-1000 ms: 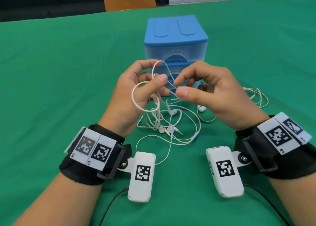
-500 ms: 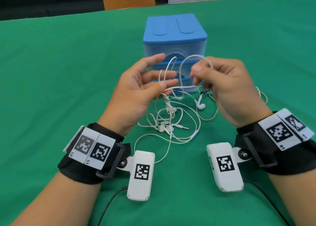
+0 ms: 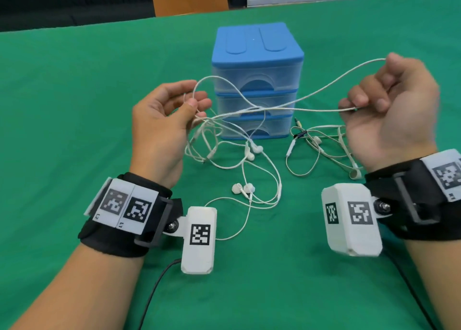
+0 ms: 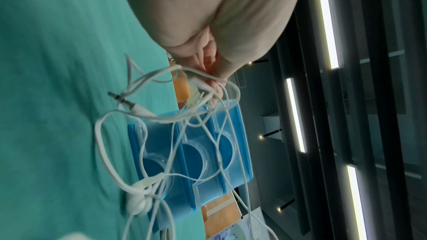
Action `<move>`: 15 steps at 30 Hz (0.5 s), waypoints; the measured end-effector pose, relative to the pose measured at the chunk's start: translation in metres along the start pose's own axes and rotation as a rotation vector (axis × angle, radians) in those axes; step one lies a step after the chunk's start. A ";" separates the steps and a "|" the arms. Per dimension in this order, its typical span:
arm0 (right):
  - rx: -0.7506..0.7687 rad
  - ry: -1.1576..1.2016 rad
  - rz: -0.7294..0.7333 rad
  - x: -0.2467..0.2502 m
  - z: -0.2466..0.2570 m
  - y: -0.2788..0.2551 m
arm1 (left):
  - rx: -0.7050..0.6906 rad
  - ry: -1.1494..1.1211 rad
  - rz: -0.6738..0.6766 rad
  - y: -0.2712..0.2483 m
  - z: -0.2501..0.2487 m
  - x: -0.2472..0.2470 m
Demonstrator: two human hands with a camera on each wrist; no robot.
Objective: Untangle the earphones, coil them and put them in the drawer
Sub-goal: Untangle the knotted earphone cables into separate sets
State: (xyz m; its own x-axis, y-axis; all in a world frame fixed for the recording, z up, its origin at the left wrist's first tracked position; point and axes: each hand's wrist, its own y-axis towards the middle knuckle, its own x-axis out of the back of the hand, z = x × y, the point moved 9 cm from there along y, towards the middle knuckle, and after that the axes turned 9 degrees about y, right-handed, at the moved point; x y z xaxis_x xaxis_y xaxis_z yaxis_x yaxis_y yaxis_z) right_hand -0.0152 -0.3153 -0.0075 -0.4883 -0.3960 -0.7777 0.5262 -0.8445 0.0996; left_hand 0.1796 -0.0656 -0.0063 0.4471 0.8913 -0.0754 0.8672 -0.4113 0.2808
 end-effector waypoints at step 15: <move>0.273 -0.845 0.155 -0.020 -0.005 -0.008 | -0.112 0.166 0.395 -0.020 -0.018 -0.042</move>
State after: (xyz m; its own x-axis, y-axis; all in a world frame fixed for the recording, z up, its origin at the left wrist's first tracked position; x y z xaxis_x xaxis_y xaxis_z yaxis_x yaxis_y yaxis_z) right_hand -0.0063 -0.2994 0.0043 -0.8310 -0.5549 -0.0387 0.4980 -0.7731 0.3929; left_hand 0.1395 -0.0916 0.0089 0.6905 0.6918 0.2111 0.6032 -0.7118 0.3598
